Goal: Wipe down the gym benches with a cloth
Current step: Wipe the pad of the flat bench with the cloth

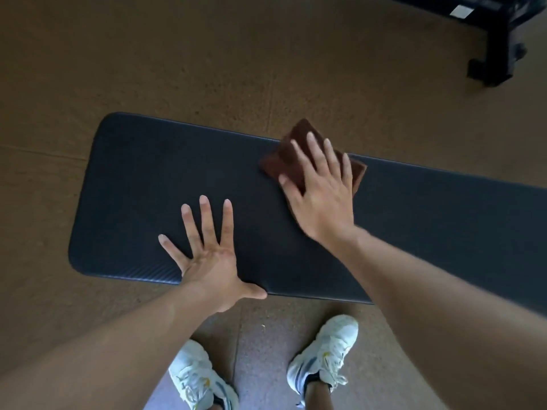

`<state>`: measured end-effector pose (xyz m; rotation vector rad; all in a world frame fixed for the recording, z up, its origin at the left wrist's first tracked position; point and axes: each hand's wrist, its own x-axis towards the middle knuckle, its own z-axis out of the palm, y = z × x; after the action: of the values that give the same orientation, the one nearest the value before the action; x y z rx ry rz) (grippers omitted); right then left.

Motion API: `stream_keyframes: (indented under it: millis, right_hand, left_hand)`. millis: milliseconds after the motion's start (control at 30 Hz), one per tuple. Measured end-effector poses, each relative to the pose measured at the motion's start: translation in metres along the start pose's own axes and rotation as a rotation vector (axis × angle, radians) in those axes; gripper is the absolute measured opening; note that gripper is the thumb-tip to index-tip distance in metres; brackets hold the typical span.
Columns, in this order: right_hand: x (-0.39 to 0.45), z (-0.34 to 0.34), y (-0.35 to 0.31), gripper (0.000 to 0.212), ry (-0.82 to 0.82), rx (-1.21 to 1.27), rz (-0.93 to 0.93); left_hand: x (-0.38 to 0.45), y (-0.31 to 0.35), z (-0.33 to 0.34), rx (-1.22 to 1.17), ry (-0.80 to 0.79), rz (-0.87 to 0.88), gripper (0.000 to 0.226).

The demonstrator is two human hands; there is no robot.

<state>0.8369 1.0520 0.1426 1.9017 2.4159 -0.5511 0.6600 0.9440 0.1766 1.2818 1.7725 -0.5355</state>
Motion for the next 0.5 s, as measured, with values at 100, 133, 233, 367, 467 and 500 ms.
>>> stream_keyframes:
  millis: [100,133,233,367,467,500]
  right_hand:
    - [-0.109,0.014,0.019,0.068,-0.065,-0.087,-0.297]
    - [-0.132,0.016,0.029,0.070,-0.117,-0.122,-0.388]
    - [-0.126,0.014,0.052,0.065,-0.197,-0.169,-0.570]
    - [-0.037,-0.001,0.051,0.060,-0.103,-0.084,-0.458]
    - [0.047,-0.016,0.042,0.061,-0.067,-0.044,-0.215]
    - [0.065,-0.020,0.039,0.063,-0.096,-0.035,-0.170]
  left_hand:
    - [-0.003,0.003,-0.004,-0.001,-0.034,-0.022,0.170]
    - [-0.004,0.005,-0.006,-0.002,-0.043,-0.030,0.170]
    - [-0.006,0.009,-0.010,-0.008,-0.059,-0.044,0.170]
    - [-0.007,0.012,-0.010,-0.008,-0.057,-0.070,0.171]
    - [-0.008,0.015,-0.009,-0.015,-0.044,-0.075,0.171]
    - [-0.008,0.016,-0.009,-0.018,-0.042,-0.077,0.171]
